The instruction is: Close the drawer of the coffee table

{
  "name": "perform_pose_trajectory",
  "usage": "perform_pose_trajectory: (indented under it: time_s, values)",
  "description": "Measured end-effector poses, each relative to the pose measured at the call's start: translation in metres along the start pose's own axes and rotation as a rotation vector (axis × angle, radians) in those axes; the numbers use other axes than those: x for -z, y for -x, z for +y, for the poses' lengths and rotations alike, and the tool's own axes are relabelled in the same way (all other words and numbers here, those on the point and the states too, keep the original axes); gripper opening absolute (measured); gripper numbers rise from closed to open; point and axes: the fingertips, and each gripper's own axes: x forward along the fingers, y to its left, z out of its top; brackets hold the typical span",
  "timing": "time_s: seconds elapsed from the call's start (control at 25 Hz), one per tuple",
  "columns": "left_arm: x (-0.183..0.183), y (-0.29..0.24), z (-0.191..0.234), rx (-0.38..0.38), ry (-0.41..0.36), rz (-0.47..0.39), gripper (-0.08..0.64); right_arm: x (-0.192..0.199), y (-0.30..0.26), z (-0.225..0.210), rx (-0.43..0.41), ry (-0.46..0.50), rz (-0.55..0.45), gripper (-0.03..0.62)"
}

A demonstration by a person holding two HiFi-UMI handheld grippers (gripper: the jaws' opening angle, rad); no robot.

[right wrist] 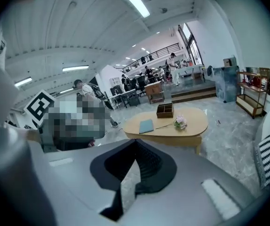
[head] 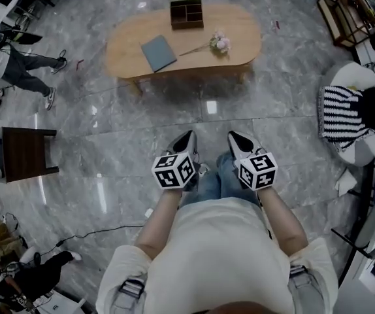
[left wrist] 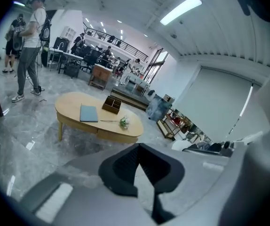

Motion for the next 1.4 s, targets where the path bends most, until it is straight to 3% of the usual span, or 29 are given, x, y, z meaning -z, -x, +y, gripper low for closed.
perform_pose_trajectory:
  time_s: [0.64, 1.0, 1.12, 1.4]
  values:
    - [-0.061, 0.046, -0.041, 0.027, -0.057, -0.117, 0.002, -0.092, 0.017, 0.062, -0.085, 0.185, -0.129, 0.0]
    - [-0.063, 0.059, -0.035, 0.031, -0.07, -0.117, 0.002, -0.107, 0.027, 0.079, -0.086, 0.182, -0.211, -0.002]
    - [-0.065, 0.062, -0.034, 0.039, -0.069, -0.119, 0.002, -0.112, 0.032, 0.08, -0.042, 0.226, -0.247, -0.003]
    - [-0.062, 0.056, -0.036, 0.064, -0.079, -0.107, 0.002, -0.112, 0.034, 0.083, -0.041, 0.217, -0.259, -0.003]
